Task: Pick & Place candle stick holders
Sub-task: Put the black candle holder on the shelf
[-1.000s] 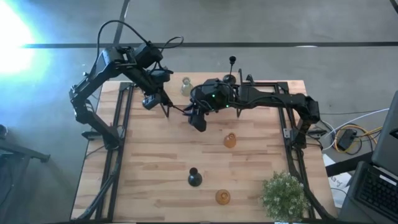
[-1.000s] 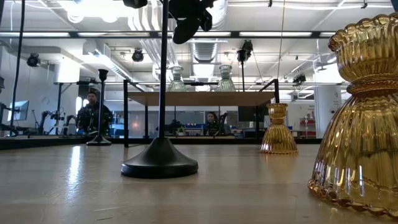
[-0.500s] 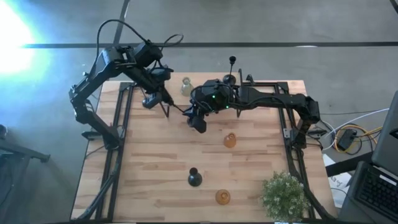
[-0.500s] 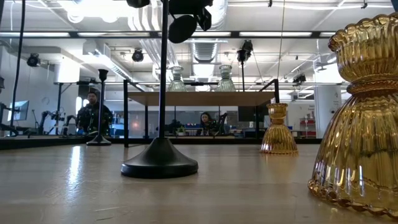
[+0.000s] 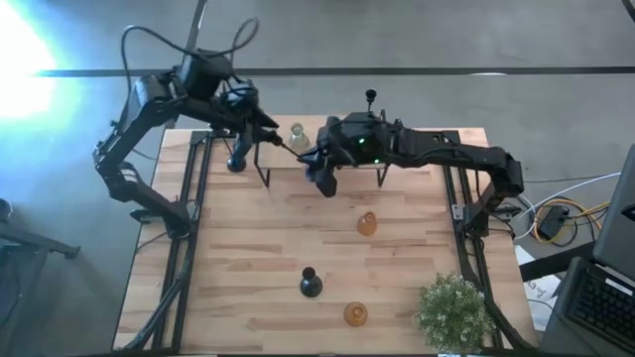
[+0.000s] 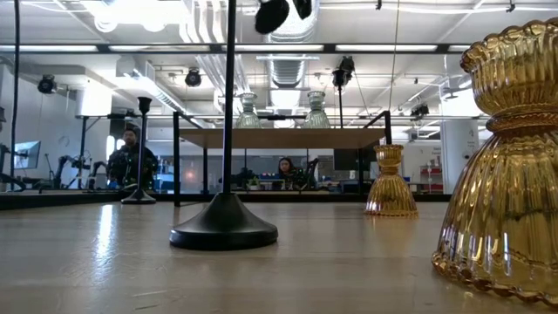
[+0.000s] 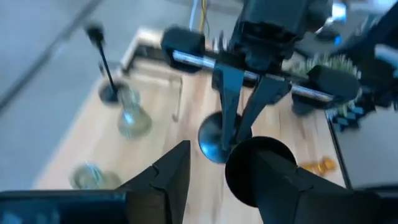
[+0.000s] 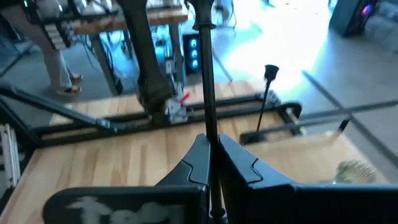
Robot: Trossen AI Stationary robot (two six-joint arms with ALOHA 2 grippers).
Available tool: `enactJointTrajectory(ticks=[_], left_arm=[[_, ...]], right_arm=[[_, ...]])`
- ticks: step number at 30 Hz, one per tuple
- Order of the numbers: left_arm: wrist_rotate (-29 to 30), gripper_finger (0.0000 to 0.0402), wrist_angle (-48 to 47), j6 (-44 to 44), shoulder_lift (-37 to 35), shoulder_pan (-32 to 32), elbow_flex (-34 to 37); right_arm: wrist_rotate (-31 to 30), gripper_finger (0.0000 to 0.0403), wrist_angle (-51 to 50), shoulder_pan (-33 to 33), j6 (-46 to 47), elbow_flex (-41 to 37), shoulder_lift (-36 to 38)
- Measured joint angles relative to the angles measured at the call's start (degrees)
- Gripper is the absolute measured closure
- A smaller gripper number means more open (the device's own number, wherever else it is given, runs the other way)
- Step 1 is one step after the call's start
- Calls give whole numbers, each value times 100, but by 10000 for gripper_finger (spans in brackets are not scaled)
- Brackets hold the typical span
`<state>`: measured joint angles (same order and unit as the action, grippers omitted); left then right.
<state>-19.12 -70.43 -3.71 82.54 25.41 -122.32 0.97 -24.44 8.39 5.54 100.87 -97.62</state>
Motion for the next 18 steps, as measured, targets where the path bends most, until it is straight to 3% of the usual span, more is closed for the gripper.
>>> enactJointTrajectory(ticks=[7,18], left_arm=[[-29,243,670,-39,-213,0,-15],[362,243,633,46,-632,35,304]], right_arm=[[-47,395,-386,134,22,-25,70],[-285,395,-638,124,-265,-22,342]])
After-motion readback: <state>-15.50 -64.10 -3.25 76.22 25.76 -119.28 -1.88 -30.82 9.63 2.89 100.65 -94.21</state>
